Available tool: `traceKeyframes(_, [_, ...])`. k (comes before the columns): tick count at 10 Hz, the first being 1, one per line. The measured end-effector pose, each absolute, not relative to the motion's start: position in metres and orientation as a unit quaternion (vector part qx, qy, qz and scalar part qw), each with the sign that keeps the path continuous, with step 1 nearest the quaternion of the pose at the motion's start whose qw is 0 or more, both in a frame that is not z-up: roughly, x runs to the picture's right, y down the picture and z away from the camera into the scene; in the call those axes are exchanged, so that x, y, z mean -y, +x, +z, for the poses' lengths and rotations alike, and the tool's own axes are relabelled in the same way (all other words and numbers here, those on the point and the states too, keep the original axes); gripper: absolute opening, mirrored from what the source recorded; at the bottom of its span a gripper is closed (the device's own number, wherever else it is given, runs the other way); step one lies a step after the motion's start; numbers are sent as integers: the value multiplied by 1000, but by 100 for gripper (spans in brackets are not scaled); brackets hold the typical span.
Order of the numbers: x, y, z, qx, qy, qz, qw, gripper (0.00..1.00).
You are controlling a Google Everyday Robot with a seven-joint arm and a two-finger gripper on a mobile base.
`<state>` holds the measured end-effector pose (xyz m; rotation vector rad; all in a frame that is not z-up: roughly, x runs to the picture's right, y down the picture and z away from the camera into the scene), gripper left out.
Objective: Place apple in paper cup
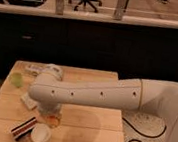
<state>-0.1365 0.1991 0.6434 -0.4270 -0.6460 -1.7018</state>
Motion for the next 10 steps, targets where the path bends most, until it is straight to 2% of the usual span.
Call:
traceKeyframes(4, [-189,-142,630,278,-189,-736,588,0])
traceKeyframes(10, [-209,-169,604,309,-174,-753,554,0])
